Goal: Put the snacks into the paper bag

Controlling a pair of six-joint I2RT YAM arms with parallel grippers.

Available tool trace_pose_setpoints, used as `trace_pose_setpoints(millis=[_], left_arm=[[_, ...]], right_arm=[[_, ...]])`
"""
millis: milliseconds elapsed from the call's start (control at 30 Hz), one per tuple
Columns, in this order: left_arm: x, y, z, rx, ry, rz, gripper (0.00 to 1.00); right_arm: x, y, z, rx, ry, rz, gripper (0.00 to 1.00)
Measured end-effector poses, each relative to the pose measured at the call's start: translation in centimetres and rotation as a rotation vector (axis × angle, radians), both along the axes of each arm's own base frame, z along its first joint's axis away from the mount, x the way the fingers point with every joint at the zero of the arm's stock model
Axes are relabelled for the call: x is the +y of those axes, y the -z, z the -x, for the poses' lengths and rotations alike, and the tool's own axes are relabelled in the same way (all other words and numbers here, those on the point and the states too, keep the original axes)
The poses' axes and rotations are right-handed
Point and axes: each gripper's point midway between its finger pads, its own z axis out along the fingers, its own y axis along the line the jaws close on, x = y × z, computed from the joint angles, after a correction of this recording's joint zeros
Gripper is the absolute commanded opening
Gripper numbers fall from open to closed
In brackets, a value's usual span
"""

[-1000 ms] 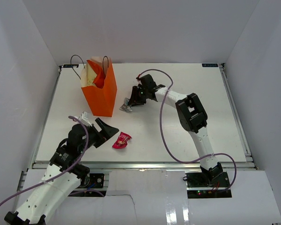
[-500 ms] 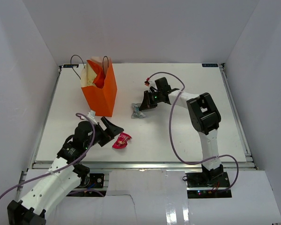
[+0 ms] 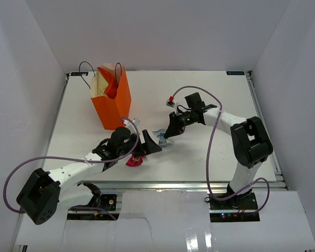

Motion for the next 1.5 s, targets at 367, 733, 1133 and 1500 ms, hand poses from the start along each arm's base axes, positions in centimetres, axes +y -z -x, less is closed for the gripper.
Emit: trace_pose_setpoints(millis=[367,733,1133,1500], left_arm=[[-3.5,-0.2,-0.7,-0.045,0.054,-0.018,0.77],[-4.5,-1.0,-0.5,-0.075,0.069,0.013,0.33],[-4.1,-2.0,0.2,-0.106,0.071,0.038,0.07],[-0.2,-4.3,0.6,-0.206,-0.005,-0.058,0.05]], right_arm=[[-0.7,-2.4,2.5,-0.068,-0.113,-0.073,0.08],[-0.6,-3.2,5.8,-0.032,-0.242,-0.15,0.1],[-0.9,-5.0,6.0,-0.111,-0.277,-0.168,0.65],[-2.6,-7.4,2.9,-0.502,-0.27,-0.017,0.84]])
